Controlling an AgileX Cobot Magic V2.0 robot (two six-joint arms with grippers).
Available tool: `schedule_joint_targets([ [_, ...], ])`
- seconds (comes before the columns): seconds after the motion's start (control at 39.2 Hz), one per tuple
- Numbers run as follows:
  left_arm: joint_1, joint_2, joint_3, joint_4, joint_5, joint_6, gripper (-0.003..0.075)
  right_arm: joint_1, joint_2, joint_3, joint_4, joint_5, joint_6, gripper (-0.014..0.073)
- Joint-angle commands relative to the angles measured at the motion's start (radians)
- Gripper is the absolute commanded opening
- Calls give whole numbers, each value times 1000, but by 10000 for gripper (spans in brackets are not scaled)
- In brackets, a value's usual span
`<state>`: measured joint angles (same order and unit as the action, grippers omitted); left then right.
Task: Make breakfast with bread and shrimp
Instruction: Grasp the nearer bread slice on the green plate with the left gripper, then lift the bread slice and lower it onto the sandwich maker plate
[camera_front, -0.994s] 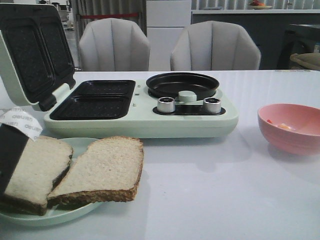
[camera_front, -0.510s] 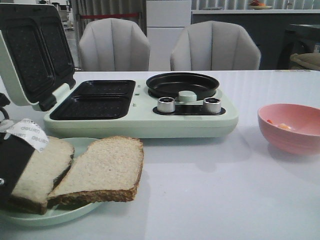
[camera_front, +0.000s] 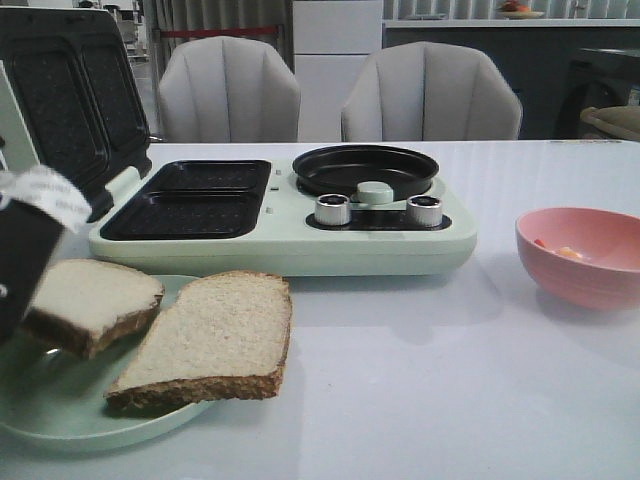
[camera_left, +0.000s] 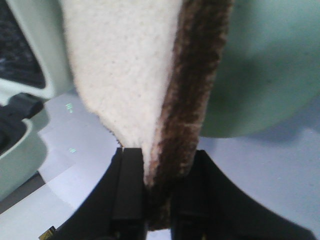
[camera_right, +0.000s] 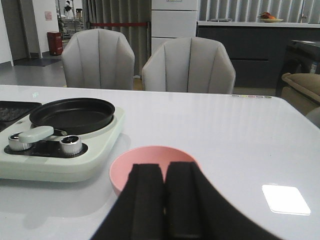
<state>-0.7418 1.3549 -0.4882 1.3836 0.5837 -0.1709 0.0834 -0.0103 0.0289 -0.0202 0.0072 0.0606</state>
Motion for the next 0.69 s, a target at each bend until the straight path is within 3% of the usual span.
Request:
schedule_joint_targets([
  [0.0, -20, -85, -45, 0, 67, -12, 116, -6, -21, -19, -7, -78, -2, 141],
  [0.31, -48, -159, -181, 15, 128, -12, 117, -6, -21, -19, -7, -78, -2, 141],
  [0.66, 43, -7, -401, 94, -18, -12, 116, -6, -21, -19, -7, -78, -2, 141],
])
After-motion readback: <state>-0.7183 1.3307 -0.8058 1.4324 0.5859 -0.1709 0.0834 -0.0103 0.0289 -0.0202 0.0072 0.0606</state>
